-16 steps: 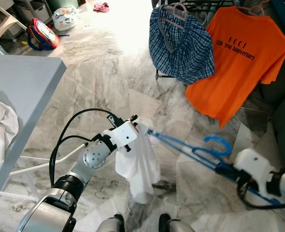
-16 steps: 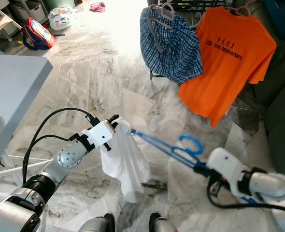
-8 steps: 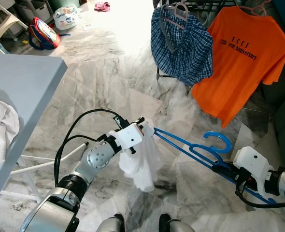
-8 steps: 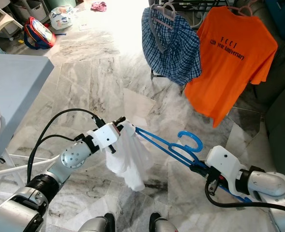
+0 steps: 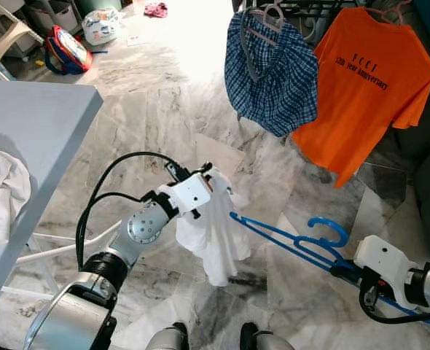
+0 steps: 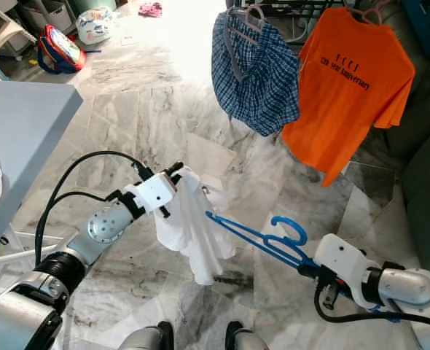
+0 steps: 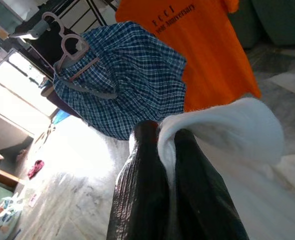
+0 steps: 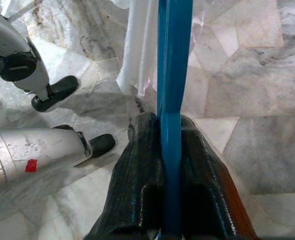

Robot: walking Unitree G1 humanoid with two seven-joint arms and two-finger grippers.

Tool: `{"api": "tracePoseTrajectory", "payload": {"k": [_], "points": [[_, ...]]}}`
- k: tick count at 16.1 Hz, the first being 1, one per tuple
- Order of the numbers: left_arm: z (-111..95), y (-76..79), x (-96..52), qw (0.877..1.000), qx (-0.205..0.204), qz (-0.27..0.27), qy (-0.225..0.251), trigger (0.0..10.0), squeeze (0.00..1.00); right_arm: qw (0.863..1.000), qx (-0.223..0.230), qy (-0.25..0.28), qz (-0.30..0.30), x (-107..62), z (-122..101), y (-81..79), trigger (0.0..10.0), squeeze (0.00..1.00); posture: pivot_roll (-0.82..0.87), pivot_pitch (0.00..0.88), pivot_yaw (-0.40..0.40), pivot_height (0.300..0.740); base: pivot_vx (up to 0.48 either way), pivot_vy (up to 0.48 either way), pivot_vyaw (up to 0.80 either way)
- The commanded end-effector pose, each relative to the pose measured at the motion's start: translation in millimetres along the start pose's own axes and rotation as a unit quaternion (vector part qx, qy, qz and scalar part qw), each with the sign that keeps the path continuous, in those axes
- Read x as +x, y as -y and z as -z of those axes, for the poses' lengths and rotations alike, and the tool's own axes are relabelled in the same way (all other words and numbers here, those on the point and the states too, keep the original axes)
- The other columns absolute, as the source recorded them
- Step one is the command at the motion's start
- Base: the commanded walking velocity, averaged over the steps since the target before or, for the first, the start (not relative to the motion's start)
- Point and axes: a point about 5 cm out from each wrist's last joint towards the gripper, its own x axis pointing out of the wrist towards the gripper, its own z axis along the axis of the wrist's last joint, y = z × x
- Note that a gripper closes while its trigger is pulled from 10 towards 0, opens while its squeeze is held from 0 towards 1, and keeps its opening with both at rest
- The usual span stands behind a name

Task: Hang hanger

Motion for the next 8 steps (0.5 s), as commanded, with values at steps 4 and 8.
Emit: {"api": "tracePoseTrajectory", "payload": {"k": [4, 8], "points": [[3, 0.3, -4.7, 1.000, -0.001, 0.008, 0.002, 10.0, 0.00, 1.000, -0.008, -0.001, -0.001, 2.1, -1, 1.7, 10.0, 0.00, 0.00, 0.204, 0.071, 0.740, 0.000, 0.000, 0.00], [13, -3.1, -10.0, 1.000, 0.003, 0.001, -0.027, 10.0, 0.00, 1.000, -0.015, -0.020, 0.014, -1.2, 6, 6.1, 10.0, 0.00, 0.00, 0.203, 0.072, 0.740, 0.000, 0.000, 0.00]]}}
